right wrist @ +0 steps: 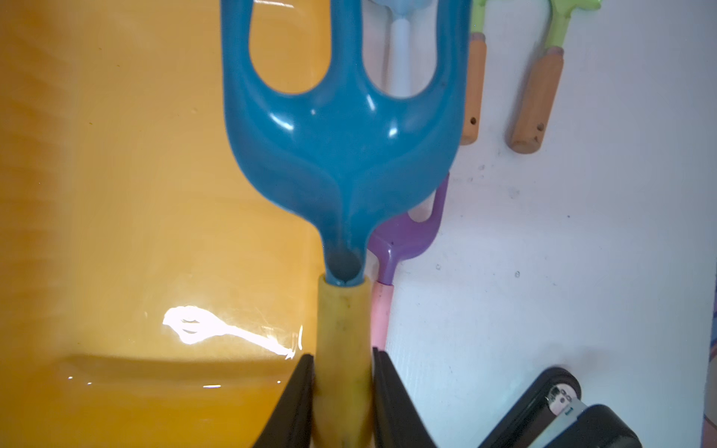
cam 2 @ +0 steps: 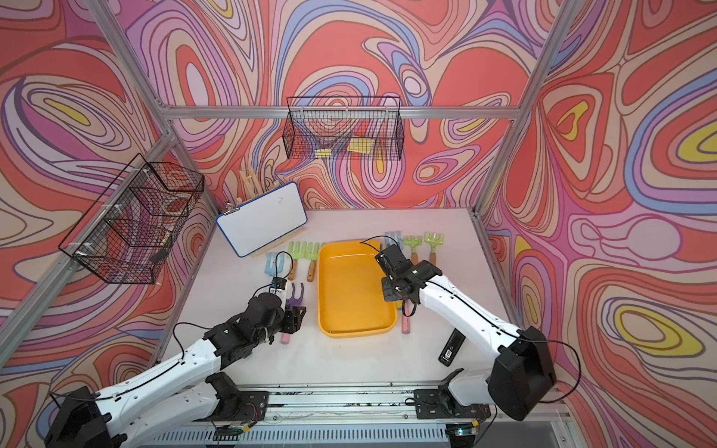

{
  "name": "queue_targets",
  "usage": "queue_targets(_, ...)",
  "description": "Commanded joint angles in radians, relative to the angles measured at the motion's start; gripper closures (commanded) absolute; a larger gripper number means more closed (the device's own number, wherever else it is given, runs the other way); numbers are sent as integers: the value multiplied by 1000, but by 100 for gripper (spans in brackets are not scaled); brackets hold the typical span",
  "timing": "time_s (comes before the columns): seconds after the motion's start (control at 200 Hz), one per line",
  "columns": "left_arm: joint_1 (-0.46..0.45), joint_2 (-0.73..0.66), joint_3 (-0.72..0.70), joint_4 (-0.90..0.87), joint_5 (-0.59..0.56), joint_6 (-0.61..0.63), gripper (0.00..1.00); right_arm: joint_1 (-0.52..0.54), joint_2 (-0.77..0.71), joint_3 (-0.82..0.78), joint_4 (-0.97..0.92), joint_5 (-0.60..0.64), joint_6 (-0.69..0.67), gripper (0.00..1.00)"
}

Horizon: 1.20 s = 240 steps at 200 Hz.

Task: Take the hand rake out of the storage box
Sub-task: Pick up the rake from the storage box, then place the rake at the center of the board.

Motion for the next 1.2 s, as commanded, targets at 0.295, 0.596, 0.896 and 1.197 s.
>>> queue_targets(0.295,5,14,20,14,9,5,40,-156,-18,-69,-28,30,-18,87)
queue_targets(0.596,24,-46,-15,19,18,-5,40,-281,53,-76,3,-17,-53,86)
queue_targets(0.896,44,-36,-18,29,47,-6,40,-328,179,-38,-16,-34,-74,85)
queue_targets(1.197,64,-39,-26,38,70,-9,40,-333,265,-22,-40,-73,-85,85)
